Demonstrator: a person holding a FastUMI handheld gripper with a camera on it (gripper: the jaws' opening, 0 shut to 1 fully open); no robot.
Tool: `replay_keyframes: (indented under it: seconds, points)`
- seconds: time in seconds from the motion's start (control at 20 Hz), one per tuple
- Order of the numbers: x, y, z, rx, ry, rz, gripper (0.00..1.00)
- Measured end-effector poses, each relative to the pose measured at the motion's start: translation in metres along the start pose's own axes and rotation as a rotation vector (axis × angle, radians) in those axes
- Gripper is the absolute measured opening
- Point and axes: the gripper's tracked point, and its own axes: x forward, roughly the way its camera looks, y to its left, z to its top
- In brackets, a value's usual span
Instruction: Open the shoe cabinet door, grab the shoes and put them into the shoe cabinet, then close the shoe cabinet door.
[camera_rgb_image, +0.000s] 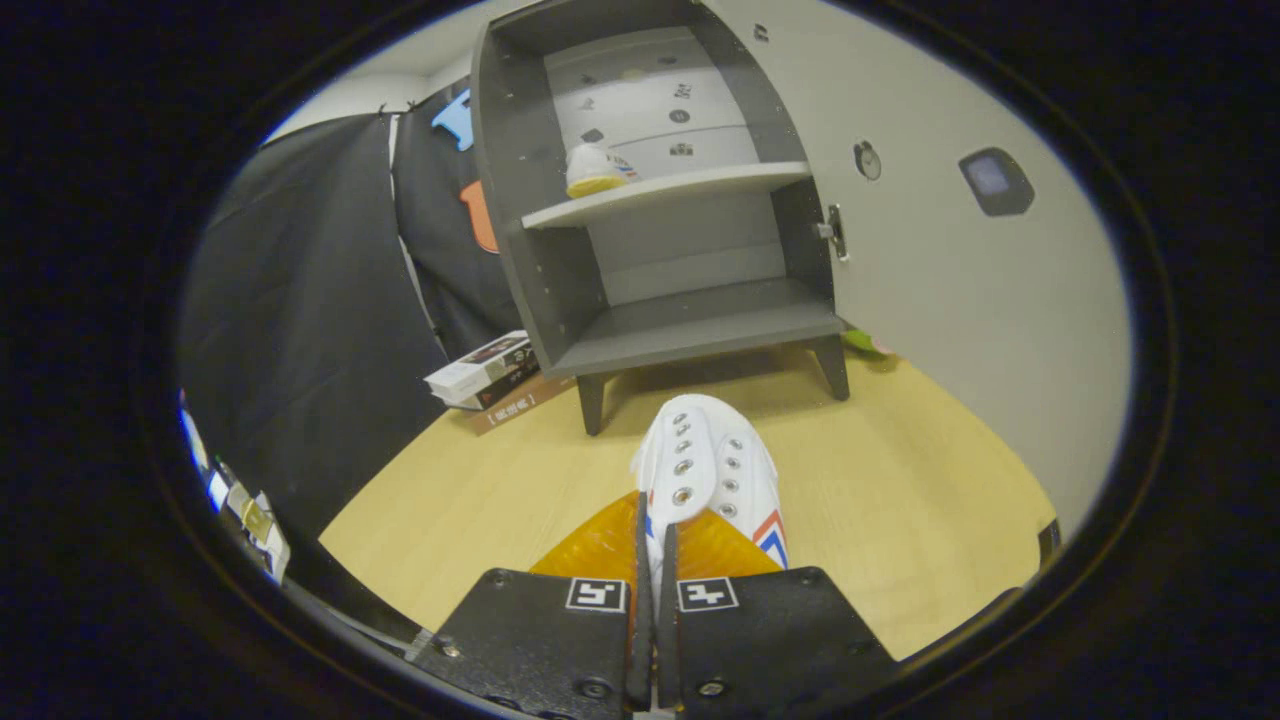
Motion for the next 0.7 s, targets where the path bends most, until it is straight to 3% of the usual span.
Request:
replay_keyframes:
  seconds: [0.3,0.7]
  points:
    - [-0.072,0.016,0.066,-0.038,-0.118,0.065,0.06]
    - [-0.115,0.028,0.147,-0.084,-0.243,0.068,0.06]
